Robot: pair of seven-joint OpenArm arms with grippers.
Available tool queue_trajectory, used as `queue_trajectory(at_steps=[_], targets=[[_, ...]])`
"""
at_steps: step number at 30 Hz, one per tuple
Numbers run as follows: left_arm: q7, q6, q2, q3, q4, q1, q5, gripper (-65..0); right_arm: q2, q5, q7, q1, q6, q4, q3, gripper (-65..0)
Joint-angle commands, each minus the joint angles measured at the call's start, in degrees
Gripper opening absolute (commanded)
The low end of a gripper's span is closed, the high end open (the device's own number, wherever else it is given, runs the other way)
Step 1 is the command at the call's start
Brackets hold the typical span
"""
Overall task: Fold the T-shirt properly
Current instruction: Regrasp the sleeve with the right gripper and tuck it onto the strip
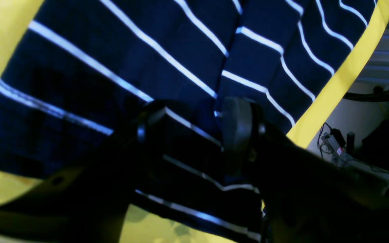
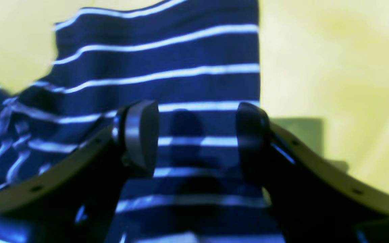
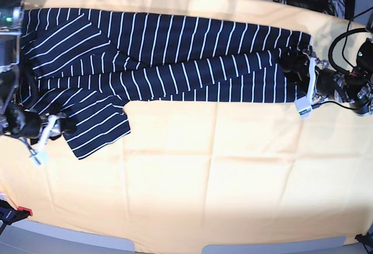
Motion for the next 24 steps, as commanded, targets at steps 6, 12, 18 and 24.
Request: queue_trajectory(at_steps=[6, 12, 18, 24], targets=[[0.04, -0.30, -1.11, -0.74, 0.28, -0.50, 3.15, -35.3, -2.25, -15.76, 9.42, 1.14, -7.45, 0.55, 0.68, -27.1], [-0.28, -0.30, -1.09, -0.74, 0.28, 0.46, 3.06, -35.3, -4.15, -17.18, 10.12, 0.98, -11.23, 0.24, 0.68, -27.3], [-0.44, -0.30, -1.09, -0.74, 0.28, 0.46, 3.08, -35.3, -5.99, -11.39, 9.75, 0.98, -2.64, -3.30, 0.68, -30.5], [-1.09, -0.30, -1.09, -0.74, 0.28, 0.46, 3.08, -35.3, -6.03, -5.05, 5.79, 2.21, 0.47, -3.30, 0.68, -57.6]])
